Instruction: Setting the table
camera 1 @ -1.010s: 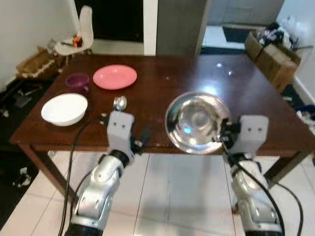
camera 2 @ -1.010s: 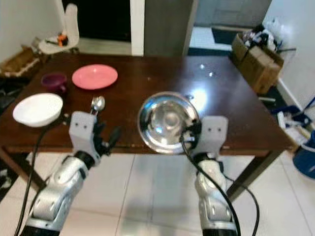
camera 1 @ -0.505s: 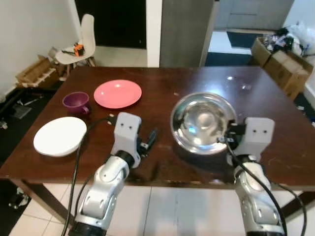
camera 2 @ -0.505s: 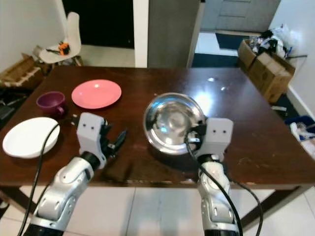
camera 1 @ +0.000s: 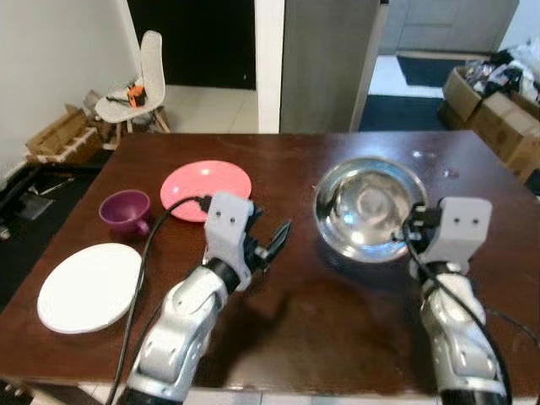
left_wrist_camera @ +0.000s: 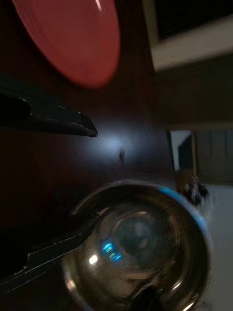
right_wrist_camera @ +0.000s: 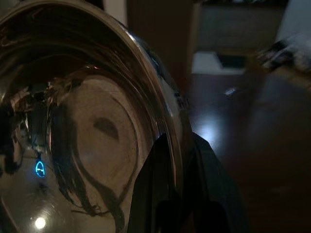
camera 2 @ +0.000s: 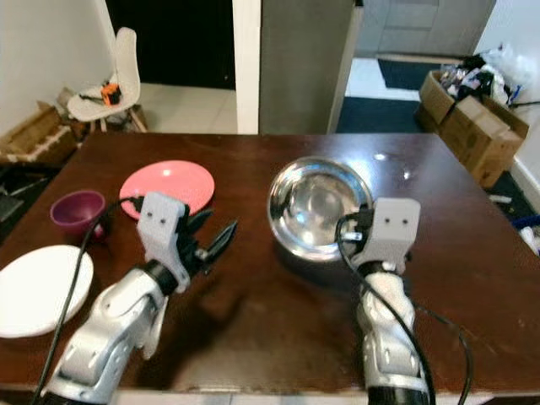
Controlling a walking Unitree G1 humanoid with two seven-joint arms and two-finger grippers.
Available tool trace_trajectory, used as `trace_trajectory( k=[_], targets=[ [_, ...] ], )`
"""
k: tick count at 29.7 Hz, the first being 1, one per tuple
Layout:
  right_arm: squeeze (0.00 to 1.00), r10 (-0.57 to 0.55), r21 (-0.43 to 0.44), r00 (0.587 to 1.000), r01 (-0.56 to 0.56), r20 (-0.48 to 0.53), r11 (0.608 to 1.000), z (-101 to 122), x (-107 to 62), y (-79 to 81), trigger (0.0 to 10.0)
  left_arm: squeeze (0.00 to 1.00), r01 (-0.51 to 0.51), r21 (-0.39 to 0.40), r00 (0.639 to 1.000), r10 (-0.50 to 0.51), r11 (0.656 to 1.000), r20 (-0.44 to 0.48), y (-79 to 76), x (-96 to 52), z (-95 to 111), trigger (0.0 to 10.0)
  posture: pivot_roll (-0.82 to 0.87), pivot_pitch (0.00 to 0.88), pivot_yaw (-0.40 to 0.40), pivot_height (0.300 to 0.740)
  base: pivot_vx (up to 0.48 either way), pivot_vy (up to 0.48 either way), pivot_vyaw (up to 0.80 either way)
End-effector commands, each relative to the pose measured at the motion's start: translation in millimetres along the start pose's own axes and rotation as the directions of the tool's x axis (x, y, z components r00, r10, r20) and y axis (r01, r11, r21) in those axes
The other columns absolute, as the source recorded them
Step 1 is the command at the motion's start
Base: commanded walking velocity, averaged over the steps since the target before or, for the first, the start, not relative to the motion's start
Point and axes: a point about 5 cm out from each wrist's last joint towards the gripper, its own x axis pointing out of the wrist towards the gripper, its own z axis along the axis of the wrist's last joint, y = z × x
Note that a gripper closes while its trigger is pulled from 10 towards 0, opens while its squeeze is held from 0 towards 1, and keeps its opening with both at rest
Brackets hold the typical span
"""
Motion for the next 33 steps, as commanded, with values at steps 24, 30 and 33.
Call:
trace_trajectory(
  k=[24, 30, 33],
  targets=[
    [0.05, 0.123, 0.349, 0.941, -0.005, -0.316, 0.937, -11.7, 51.8, -25.8, 10.0, 0.0, 0.166, 0.099, 0.983, -0.172, 0.981, 0.059, -6.7, 8.7, 40.7, 10.0, -0.04, 0.0, 0.152, 0.74, 0.0, 0.0, 0.0],
    [0.06, 0.206, 0.411, 0.913, -0.048, -0.351, 0.91, -23.7, 52.5, -11.4, 10.0, 0.0, 0.173, 0.089, 0.983, -0.178, 0.981, 0.041, -9.8, 6.1, 37.5, 10.0, -0.03, 0.004, 0.153, 0.74, 0.0, 0.0, 0.0],
    [1.0, 0.227, 0.417, 0.916, -0.075, -0.33, 0.906, -20.6, 56.5, -9.3, 10.0, 0.0, 0.184, 0.084, 0.982, -0.187, 0.979, 0.034, -12.8, 4.6, 35.9, 10.0, -0.03, 0.006, 0.151, 0.74, 0.0, 0.0, 0.0]
  ],
)
